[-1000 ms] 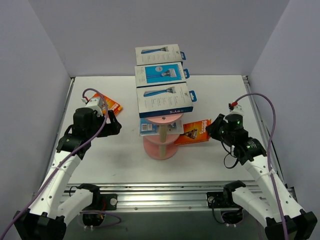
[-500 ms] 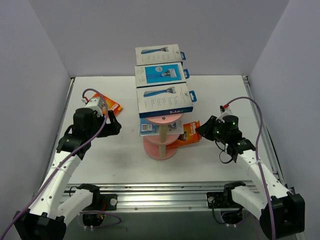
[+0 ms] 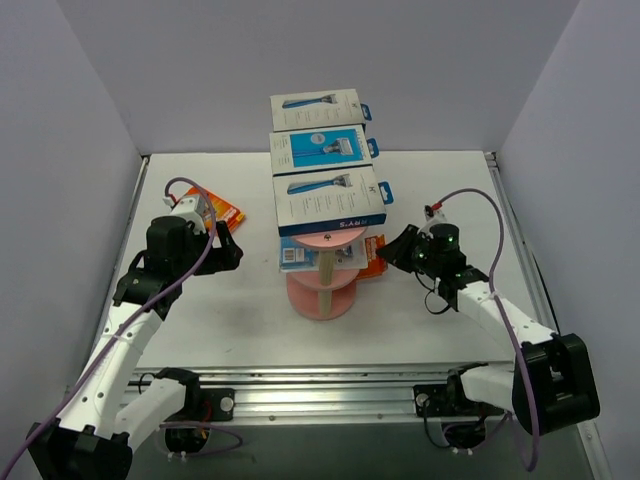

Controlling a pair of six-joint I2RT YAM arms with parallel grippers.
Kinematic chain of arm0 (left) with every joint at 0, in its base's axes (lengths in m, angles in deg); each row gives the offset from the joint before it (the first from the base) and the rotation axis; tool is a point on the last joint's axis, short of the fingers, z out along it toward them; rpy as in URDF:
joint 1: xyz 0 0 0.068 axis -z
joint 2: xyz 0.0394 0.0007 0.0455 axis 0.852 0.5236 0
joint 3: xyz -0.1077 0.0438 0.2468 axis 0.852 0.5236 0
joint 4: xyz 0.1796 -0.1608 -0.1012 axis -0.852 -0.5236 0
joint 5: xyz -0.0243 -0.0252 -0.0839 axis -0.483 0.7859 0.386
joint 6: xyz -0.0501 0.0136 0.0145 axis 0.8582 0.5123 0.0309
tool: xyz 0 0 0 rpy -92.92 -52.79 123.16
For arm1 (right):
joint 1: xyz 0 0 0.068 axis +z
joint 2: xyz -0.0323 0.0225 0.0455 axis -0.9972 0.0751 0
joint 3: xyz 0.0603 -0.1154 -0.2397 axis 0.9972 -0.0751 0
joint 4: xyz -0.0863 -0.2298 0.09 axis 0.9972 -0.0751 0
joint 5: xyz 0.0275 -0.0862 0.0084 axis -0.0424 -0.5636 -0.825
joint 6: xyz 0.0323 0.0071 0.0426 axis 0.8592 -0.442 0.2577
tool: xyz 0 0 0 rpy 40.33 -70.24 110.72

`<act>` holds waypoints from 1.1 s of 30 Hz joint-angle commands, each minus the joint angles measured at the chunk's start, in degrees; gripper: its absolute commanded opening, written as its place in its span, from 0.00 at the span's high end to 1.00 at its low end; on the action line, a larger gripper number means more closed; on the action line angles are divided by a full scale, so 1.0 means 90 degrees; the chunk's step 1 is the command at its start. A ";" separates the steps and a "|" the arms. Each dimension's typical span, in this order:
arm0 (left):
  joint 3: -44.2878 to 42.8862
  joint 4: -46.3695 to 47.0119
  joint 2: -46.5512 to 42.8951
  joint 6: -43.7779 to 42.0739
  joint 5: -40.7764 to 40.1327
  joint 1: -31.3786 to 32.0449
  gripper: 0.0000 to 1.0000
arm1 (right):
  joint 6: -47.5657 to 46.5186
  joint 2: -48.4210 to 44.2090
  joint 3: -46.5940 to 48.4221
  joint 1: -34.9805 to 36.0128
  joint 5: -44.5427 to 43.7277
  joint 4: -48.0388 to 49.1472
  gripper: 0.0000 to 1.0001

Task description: Place and organize the shaving razors onto the shelf

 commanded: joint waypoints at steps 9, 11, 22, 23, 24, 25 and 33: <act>0.0015 0.0314 -0.0082 -0.0060 0.0099 -0.0003 0.06 | 0.0607 0.1297 0.0035 0.0463 -0.0117 0.1906 1.00; 0.0015 0.0324 -0.0072 -0.0060 0.0118 0.0007 0.06 | 0.0647 0.1502 0.0045 0.0483 -0.0107 0.2101 1.00; 0.0005 0.0343 -0.0082 -0.0060 0.0167 0.0007 0.06 | 0.0803 0.2323 0.0240 0.0522 0.0049 0.2775 1.00; 0.0005 0.0344 -0.0082 -0.0060 0.0167 -0.0003 0.06 | 0.0793 0.2371 0.0259 0.0522 0.0059 0.2805 1.00; 0.0014 0.0324 -0.0082 -0.0060 0.0167 -0.0003 0.06 | 0.0803 0.2439 0.0269 0.0531 0.0068 0.2834 1.00; 0.0015 0.0343 -0.0073 -0.0060 0.0177 -0.0003 0.06 | 0.0822 0.2479 0.0308 0.0522 0.0078 0.2882 1.00; 0.0015 0.0344 -0.0063 -0.0060 0.0196 0.0007 0.06 | 0.0901 0.2859 0.0474 0.0571 0.0107 0.3137 1.00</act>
